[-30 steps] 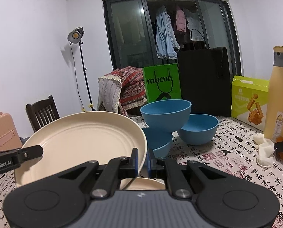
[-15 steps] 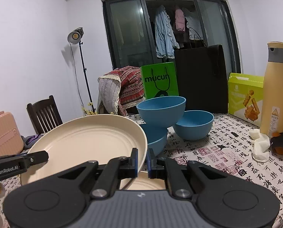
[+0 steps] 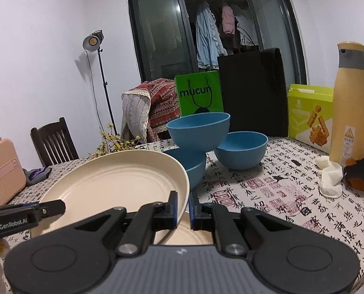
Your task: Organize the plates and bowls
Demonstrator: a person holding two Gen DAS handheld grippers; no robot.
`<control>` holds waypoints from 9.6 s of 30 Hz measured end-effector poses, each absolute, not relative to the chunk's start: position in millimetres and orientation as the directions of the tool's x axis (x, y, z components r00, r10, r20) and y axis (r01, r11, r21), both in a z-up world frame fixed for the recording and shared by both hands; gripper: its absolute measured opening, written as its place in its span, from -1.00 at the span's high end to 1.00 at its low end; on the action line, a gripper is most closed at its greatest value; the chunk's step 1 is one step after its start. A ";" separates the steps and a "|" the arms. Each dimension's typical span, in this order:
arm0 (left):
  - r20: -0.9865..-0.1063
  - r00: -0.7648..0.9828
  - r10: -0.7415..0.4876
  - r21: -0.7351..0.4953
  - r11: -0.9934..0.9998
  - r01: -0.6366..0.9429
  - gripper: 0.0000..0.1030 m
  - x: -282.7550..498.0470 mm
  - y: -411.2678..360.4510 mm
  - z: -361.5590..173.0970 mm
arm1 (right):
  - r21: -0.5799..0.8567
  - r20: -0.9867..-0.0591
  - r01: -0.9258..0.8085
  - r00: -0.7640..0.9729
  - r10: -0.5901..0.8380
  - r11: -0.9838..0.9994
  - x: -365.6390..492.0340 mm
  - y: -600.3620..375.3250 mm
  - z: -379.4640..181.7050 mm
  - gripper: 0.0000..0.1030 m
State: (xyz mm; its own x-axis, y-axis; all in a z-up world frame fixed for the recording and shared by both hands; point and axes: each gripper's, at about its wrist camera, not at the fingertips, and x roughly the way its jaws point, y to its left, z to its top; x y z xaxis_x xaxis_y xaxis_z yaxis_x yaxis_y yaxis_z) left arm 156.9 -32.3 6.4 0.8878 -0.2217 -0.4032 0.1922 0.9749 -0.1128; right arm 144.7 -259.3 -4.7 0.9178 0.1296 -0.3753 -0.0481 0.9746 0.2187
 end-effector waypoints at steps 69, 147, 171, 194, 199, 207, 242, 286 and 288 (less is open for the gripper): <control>-0.471 0.869 -0.149 0.056 0.979 0.198 0.62 163.3 -67.4 -55.2 | 0.192 -0.483 0.019 0.872 0.077 0.981 158.9 -265.2 -65.2 0.82; -0.183 0.982 0.046 -0.069 0.996 -0.059 -1.00 163.9 14.4 -48.4 | 0.019 -0.187 0.146 0.972 -0.140 0.989 202.8 -283.5 -64.0 -1.00; -0.173 0.984 0.043 -0.044 0.998 -0.051 -1.00 161.1 9.5 -48.5 | 0.043 -0.188 0.133 0.975 -0.123 0.990 202.2 -285.8 -65.1 -1.00; -0.212 0.977 0.023 -0.048 0.998 -0.033 -1.00 167.4 9.8 -50.5 | 0.066 -0.201 0.148 0.971 -0.132 0.987 203.7 -291.0 -65.4 -1.00; -0.221 0.975 0.033 -0.054 0.998 -0.046 -1.00 168.8 11.0 -50.5 | 0.061 -0.203 0.152 0.970 -0.137 0.987 203.7 -289.2 -65.3 -1.00; -0.222 0.974 0.036 -0.048 0.998 -0.048 -1.00 168.7 9.9 -50.4 | 0.065 -0.223 0.141 0.967 -0.123 0.988 208.1 -291.6 -65.7 -1.00; -0.323 0.934 -0.155 -0.238 0.968 0.078 -1.00 238.1 -75.8 31.5 | 0.178 -0.213 -0.143 0.960 0.180 0.974 273.4 -373.9 17.1 -1.00; -0.422 0.869 -0.258 -0.283 0.948 0.145 -1.00 357.6 -165.7 94.6 | 0.345 -0.227 -0.067 0.962 0.152 0.936 387.5 -445.6 109.3 -1.00; -0.424 0.871 -0.247 -0.279 0.951 0.134 -1.00 362.7 -167.5 93.9 | 0.366 -0.229 -0.062 0.961 0.154 0.929 393.7 -450.7 103.3 -1.00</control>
State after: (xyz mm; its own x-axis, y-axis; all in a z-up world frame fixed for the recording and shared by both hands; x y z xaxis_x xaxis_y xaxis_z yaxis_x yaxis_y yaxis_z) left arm 362.7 -167.5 93.9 0.8712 -0.2474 -0.4241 0.1344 0.9510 -0.2786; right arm 393.7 -450.7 103.3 0.9613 0.1540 -0.2286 -0.0617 0.9285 0.3660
